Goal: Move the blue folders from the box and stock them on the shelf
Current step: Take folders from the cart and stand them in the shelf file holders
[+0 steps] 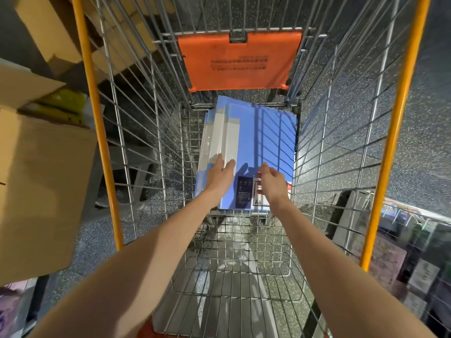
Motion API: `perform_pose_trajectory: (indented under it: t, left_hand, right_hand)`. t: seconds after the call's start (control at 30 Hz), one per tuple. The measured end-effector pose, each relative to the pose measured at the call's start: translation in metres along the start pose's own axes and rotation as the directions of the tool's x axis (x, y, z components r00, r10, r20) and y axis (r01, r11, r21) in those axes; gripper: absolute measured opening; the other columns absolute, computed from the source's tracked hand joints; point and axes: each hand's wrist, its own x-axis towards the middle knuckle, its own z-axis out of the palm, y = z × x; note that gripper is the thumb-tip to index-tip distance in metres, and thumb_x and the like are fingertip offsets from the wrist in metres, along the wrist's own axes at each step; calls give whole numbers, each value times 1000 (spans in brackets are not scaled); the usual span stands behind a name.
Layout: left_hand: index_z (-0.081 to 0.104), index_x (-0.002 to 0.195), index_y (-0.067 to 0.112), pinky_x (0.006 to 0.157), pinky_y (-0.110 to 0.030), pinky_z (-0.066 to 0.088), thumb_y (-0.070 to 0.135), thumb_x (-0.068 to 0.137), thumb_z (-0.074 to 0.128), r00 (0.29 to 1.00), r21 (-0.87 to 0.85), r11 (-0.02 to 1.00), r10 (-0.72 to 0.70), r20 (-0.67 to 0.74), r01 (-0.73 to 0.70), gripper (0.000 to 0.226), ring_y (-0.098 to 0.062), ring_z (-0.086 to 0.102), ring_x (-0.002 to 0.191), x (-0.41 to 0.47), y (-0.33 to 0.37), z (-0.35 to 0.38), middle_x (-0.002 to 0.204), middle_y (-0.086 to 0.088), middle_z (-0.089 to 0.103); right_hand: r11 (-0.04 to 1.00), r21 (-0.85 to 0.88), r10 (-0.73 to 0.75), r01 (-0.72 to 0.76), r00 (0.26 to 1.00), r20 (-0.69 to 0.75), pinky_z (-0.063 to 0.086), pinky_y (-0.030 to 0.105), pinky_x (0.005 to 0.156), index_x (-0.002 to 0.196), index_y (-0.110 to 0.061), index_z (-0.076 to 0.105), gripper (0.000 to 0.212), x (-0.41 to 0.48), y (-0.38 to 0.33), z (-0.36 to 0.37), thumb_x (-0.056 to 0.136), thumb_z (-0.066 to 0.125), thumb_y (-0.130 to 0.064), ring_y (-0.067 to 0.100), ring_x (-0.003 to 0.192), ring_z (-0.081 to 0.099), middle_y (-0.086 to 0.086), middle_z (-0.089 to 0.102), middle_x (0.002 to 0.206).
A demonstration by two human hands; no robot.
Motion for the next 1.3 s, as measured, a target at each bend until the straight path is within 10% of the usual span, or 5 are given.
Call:
perform_pose_trajectory:
  t: [0.43, 0.73, 1.07, 1.23, 1.3]
  left_hand:
    - [30, 155, 20, 83, -30, 57, 44, 109, 27, 995, -440, 897, 18, 99, 28, 51, -18, 68, 93, -23, 35, -6, 123, -8, 69]
    - [16, 160, 15, 115, -32, 28, 34, 106, 46, 1000, 2, 1000, -23, 4, 23, 64, -23, 33, 147, 16, 20, -21, 164, -7, 27]
    - [39, 151, 13, 109, -35, 41, 39, 102, 54, 973, 8, 999, 36, -228, -35, 57, -24, 54, 124, 11, 17, -18, 141, -5, 55]
    - [58, 94, 32, 75, -15, 36, 38, 107, 45, 996, 18, 996, 86, 9, -86, 19, -5, 46, 89, 0, 29, -8, 92, 16, 48]
    - [64, 122, 20, 96, -21, 40, 38, 106, 47, 994, -43, 996, 83, 67, -80, 30, -8, 53, 112, -4, 36, -3, 117, 10, 58]
  right_hand:
    - [973, -109, -213, 203, 972, -99, 39, 34, 111, 147, -15, 45, 76, -2, -37, 1, 89, 59, -63, 22, 133, 51, 3, 54, 144]
    - [908, -267, -327, 323, 945, 32, 46, 34, 72, 131, -26, 51, 46, 14, -38, -16, 96, 52, -56, 13, 68, 54, 0, 56, 74]
    - [959, -33, -277, 282, 954, 112, 43, 60, 99, 150, -7, 38, 65, 1, -39, -31, 99, 54, -44, 41, 130, 42, 25, 36, 146]
    - [954, 90, -294, 285, 948, 120, 38, 43, 115, 153, -8, 33, 72, -5, -43, -38, 98, 55, -48, 17, 142, 39, -8, 37, 156]
    - [951, 111, -300, 288, 947, 115, 35, 44, 118, 154, -8, 31, 74, -5, -42, -40, 98, 55, -48, 16, 145, 34, -5, 32, 160]
